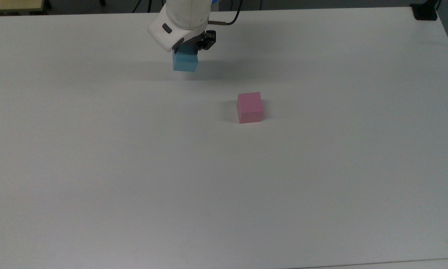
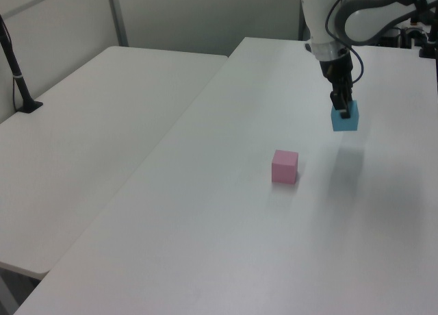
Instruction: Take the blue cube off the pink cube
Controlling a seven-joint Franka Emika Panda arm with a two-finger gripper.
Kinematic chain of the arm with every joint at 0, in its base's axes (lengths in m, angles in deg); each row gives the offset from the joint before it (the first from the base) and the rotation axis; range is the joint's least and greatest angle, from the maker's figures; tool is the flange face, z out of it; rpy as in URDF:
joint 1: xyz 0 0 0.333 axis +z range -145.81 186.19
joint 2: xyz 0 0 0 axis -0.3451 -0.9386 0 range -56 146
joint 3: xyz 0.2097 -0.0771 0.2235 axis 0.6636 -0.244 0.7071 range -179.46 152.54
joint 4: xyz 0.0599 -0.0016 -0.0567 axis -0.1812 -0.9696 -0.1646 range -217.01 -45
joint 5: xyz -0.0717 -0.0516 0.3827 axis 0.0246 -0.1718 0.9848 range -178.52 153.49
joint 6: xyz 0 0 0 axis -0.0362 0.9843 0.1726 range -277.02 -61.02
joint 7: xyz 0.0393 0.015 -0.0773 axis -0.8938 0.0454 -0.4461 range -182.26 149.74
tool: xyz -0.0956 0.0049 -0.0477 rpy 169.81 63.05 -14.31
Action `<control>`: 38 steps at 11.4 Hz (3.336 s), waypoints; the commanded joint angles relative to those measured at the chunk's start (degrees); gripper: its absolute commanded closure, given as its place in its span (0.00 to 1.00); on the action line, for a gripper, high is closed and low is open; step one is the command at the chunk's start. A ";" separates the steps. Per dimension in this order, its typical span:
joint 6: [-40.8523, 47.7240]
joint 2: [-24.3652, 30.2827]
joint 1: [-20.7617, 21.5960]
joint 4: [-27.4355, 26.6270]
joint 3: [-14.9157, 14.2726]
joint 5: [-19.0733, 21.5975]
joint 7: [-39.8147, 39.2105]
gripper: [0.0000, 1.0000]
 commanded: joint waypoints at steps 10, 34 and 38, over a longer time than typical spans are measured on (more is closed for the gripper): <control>-9.95 0.53 -2.62 -7.93 0.31 0.11 -3.71 0.00; 8.95 4.40 -3.32 26.79 -11.73 8.28 -16.29 0.00; 8.60 4.22 -0.53 26.79 -12.68 7.75 -8.38 0.00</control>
